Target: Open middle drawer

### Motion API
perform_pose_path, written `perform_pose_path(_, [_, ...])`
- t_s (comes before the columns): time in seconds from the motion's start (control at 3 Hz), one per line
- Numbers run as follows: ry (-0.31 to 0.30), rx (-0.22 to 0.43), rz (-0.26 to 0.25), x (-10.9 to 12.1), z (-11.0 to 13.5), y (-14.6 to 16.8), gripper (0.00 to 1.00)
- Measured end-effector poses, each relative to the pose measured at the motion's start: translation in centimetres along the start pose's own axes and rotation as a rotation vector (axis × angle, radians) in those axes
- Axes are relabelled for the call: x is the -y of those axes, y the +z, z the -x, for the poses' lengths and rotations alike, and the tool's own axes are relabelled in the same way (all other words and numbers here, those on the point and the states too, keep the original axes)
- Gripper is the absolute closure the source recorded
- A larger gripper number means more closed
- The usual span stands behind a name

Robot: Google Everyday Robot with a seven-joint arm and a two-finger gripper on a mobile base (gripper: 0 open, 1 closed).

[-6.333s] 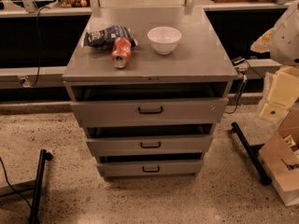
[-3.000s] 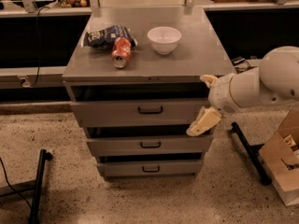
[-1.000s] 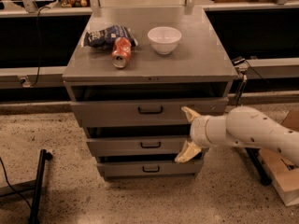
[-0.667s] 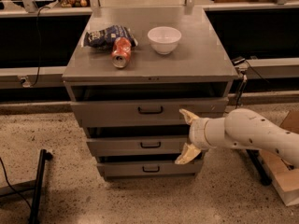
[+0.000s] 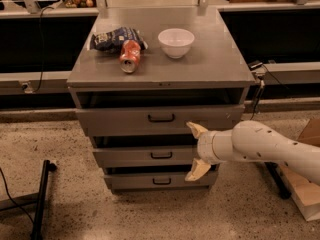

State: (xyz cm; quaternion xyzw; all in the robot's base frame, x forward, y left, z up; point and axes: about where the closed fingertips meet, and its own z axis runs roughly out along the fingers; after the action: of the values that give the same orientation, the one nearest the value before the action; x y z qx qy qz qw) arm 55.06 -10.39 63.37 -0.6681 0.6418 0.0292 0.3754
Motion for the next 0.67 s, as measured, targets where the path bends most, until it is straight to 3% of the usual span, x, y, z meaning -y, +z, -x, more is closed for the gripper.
perform_pose_path(0.67, [-0.027, -0.034, 0.011, -0.33, 0.08, 0.43, 0.00])
